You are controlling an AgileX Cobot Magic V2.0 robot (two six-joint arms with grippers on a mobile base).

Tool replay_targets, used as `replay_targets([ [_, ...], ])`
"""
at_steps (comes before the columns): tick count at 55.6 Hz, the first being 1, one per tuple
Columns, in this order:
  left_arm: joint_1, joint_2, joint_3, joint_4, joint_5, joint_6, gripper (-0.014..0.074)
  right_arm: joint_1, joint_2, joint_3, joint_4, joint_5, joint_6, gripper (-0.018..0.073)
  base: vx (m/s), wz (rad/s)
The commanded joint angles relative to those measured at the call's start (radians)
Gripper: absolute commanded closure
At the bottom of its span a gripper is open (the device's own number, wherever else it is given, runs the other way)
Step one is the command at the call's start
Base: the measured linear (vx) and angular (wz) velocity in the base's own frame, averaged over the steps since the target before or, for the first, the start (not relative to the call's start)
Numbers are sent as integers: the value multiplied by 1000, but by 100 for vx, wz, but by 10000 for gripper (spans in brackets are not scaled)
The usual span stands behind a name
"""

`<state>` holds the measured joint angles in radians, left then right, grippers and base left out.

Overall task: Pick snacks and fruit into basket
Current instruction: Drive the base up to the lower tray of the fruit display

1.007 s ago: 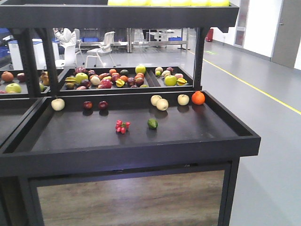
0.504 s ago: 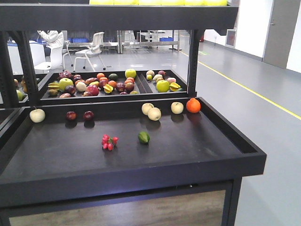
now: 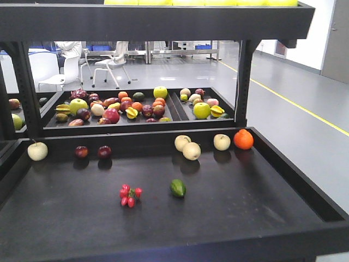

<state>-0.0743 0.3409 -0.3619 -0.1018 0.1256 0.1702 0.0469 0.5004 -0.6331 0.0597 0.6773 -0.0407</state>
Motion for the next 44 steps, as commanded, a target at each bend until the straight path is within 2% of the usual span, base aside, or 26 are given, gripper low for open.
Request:
replay_targets([
  [1, -1, 4, -25, -1, -82, -6, 605, -1, 4, -29, -3, -79, -8, -4, 42, 7],
  [44, -1, 4, -25, -1, -82, -6, 605, -1, 4, -29, -3, -78, -8, -4, 38, 1],
])
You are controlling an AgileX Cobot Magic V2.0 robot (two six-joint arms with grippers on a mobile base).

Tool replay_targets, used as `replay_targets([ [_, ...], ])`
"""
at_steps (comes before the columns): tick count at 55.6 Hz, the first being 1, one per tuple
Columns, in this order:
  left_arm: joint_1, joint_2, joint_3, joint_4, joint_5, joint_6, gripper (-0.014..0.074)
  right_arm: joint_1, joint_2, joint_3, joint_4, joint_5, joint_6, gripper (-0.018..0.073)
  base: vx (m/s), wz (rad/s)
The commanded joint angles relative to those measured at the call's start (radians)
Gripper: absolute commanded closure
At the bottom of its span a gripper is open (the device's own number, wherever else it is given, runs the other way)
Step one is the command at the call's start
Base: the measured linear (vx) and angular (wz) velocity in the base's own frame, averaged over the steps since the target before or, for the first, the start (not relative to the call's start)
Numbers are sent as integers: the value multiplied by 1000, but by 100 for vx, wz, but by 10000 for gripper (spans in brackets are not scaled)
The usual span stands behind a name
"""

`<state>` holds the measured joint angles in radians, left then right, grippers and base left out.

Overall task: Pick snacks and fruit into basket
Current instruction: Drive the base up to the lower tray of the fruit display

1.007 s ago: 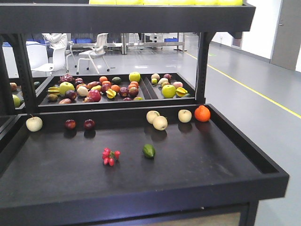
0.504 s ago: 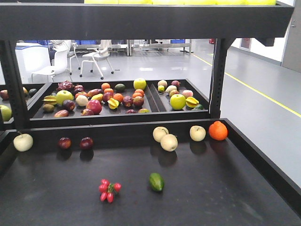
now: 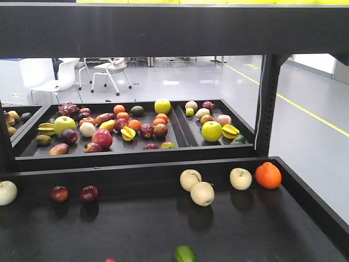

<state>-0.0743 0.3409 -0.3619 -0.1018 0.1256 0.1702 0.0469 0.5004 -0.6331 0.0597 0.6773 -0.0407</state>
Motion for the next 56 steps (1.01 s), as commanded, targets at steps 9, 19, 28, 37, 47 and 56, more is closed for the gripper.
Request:
replay_targets([
  [9, -1, 4, -25, -1, -82, -6, 605, -1, 4, -29, -3, -78, -8, -4, 30, 14],
  [19, -1, 4, -25, -1, -82, -6, 605, -1, 4, -29, -3, -78, -8, -4, 26, 19],
  [28, -1, 4, -25, -1, -82, -6, 605, -1, 4, -29, -3, -78, -8, -4, 18, 17],
  [37, -1, 4, -25, -1, -82, -6, 605, -1, 4, -29, -3, -78, -8, -4, 12, 12],
  [47, -1, 4, -25, -1, -82, -6, 605, -1, 4, -29, -3, -78, -8, -4, 7, 3],
  [56, -1, 4, -25, -1, -82, -6, 605, -1, 4, -29, -3, -78, -8, -4, 4, 2],
])
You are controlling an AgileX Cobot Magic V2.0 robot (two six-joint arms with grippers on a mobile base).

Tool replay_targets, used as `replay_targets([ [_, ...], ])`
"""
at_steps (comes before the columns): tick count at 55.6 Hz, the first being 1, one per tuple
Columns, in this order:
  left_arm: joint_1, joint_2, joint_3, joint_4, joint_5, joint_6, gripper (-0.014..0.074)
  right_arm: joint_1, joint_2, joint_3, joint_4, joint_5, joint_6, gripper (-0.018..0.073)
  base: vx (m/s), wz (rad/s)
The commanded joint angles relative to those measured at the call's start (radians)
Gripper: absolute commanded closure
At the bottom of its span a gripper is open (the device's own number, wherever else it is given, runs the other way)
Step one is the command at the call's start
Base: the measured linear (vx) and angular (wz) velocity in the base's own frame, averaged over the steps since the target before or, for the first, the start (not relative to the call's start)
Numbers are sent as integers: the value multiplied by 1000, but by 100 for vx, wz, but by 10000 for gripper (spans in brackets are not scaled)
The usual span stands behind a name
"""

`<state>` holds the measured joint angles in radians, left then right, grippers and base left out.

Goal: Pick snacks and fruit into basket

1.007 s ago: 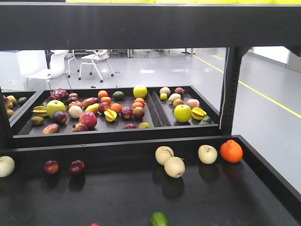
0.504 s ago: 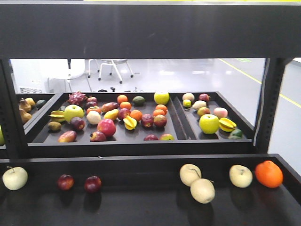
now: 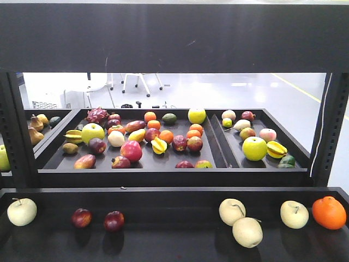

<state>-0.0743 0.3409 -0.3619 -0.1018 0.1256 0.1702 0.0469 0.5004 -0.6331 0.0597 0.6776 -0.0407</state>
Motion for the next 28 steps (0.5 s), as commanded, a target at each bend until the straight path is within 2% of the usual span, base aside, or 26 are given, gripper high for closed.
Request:
replay_targets([
  [1, -1, 4, -25, -1, -82, -6, 605, -1, 4, -29, -3, -78, -8, -4, 5, 3],
  [28, -1, 4, -25, -1, -82, -6, 605, -1, 4, -29, -3, -83, -8, -4, 2, 1],
])
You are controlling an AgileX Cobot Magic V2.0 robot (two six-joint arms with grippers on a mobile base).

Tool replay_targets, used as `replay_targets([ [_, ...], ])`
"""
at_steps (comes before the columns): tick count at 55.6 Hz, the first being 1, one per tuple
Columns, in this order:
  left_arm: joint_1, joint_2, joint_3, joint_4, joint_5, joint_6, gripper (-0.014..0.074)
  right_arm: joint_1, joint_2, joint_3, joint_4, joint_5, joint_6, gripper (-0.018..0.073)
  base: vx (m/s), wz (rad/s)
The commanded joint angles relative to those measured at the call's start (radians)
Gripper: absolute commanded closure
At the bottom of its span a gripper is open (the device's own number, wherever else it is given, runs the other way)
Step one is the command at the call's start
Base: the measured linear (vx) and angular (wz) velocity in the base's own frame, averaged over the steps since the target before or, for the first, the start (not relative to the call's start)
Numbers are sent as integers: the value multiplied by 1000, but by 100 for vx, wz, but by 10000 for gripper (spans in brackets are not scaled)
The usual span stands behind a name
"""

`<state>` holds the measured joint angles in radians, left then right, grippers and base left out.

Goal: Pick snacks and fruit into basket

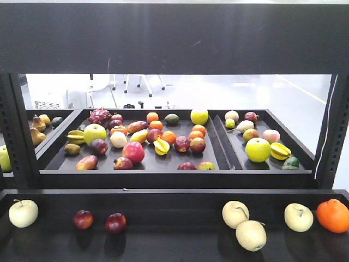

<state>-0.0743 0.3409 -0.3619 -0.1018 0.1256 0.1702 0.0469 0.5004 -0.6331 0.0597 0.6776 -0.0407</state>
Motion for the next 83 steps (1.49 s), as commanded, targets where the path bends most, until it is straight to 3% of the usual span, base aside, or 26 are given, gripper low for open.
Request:
replay_targets([
  [1, -1, 4, -25, -1, -82, -6, 605, -1, 4, -29, -3, -83, -8, -4, 0, 0],
  [9, -1, 4, -25, -1, -82, -6, 605, -1, 4, -29, -65, -148, -75, -4, 0, 0],
  [23, -1, 4, -25, -1, -82, -8, 605, -1, 4, -29, -71, -176, -80, -4, 0, 0],
  [42, -1, 4, -25, -1, -83, -8, 605, -1, 4, -29, 38, -178, -79, -4, 0, 0],
  [83, -1, 4, -25, -2, -83, -8, 605, -1, 4, -29, 48, -214, -79, -4, 0, 0],
])
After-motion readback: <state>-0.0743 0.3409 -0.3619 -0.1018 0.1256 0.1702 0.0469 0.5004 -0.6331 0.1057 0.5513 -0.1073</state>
